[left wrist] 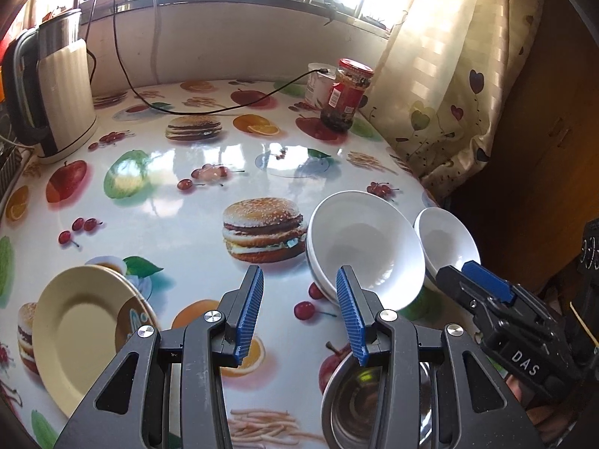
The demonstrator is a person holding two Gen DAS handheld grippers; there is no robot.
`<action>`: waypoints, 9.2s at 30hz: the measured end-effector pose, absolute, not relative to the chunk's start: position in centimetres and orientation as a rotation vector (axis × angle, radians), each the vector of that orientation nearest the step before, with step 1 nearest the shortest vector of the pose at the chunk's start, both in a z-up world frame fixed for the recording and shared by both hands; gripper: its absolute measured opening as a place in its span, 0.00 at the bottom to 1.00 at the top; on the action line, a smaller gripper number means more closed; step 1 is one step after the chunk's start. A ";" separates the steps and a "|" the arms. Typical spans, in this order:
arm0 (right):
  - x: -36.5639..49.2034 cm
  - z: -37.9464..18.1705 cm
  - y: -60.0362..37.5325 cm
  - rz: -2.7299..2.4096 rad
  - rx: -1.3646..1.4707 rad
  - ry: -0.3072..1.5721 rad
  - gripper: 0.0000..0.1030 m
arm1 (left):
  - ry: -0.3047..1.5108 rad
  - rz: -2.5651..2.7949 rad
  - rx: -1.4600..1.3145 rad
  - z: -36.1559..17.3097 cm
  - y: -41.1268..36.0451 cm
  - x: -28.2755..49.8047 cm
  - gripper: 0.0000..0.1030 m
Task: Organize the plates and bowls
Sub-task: 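Close both tools on the rim of a plain white bowl, then lift the white bowl with both tools and carry it toward the steel bowl, then lower the white bowl into the steel bowl with both tools, then open both tools and pull them back from the bowl stack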
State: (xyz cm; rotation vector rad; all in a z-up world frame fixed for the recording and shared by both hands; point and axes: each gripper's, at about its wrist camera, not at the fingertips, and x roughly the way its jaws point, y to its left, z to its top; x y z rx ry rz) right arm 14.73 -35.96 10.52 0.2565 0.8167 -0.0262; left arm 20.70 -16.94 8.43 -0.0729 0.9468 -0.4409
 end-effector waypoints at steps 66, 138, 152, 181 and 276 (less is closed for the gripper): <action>19.7 7.3 -35.4 0.055 0.186 0.881 0.15 | 1.002 -0.463 -0.001 5.3 -20.5 23.5 0.19; 15.9 10.7 -34.6 0.074 0.210 0.785 0.15 | 0.928 -0.443 -0.005 8.6 -19.5 19.7 0.18; 12.3 12.1 -33.9 0.060 0.208 0.759 0.15 | 0.906 -0.481 -0.021 9.7 -18.8 16.4 0.18; 5.9 10.6 -33.0 0.015 0.245 0.791 0.15 | 0.975 -0.535 -0.015 7.9 -18.1 11.5 0.18; 5.9 8.7 -35.2 -0.066 0.326 0.818 0.45 | 0.982 -0.531 0.041 7.1 -19.7 13.1 0.41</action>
